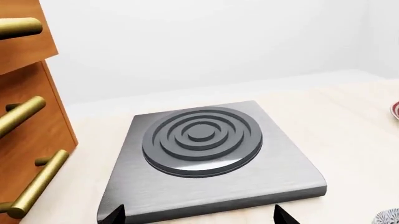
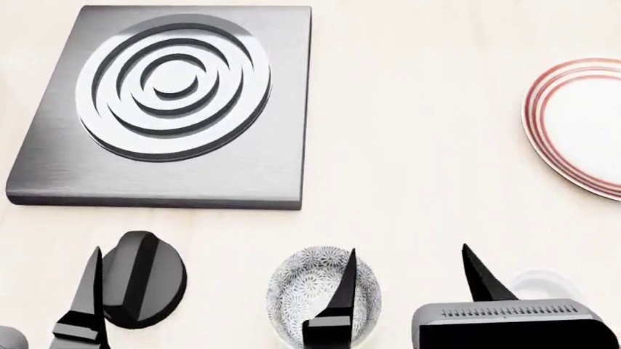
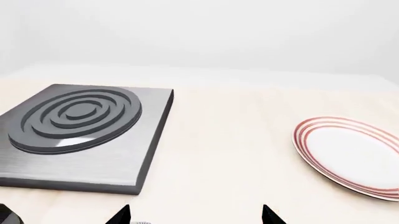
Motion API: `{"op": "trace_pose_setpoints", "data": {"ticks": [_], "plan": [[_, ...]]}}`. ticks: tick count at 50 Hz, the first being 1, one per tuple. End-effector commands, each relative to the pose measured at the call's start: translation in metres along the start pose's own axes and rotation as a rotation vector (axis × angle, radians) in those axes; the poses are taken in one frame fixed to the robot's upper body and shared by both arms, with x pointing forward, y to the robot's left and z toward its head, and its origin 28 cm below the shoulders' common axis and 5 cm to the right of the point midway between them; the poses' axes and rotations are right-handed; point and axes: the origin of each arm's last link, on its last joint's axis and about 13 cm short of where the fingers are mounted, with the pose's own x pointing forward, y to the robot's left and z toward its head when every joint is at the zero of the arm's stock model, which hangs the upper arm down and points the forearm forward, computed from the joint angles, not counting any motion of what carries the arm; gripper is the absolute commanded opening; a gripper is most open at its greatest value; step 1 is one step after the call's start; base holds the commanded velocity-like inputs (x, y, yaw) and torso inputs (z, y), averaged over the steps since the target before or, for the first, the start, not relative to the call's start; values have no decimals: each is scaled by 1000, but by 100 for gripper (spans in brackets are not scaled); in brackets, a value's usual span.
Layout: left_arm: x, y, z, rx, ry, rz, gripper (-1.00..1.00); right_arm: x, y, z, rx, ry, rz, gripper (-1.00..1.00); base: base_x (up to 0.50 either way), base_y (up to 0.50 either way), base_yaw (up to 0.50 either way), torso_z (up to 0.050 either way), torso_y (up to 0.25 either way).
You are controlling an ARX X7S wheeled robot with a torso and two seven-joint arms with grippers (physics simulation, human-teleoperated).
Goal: Pick the akita bowl next to the ramekin and place it on the plate.
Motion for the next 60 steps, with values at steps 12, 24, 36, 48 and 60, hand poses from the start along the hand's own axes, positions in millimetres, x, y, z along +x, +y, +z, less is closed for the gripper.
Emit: {"op": "trace_pose_setpoints", "data": {"ticks": [12, 24, 36, 48, 60], "plan": [[0, 0, 0, -2, -1, 0, 100, 4, 2, -6, 85, 122, 36, 100, 0, 0, 0, 0, 0], [0, 0, -1, 0, 2, 1, 100, 5, 1, -9, 187, 181, 55, 100, 0, 0, 0, 0, 0], [-1, 0, -2, 0, 4, 2, 100, 7, 0, -15, 228, 217, 54, 100, 0, 0, 0, 0, 0], [0, 1, -2, 2, 4, 4, 100, 12, 2, -19, 272, 257, 74, 100, 0, 0, 0, 0, 0], [0, 1, -2, 1, 4, 6, 100, 17, 4, -24, 304, 289, 88, 100, 0, 0, 0, 0, 0]]}}
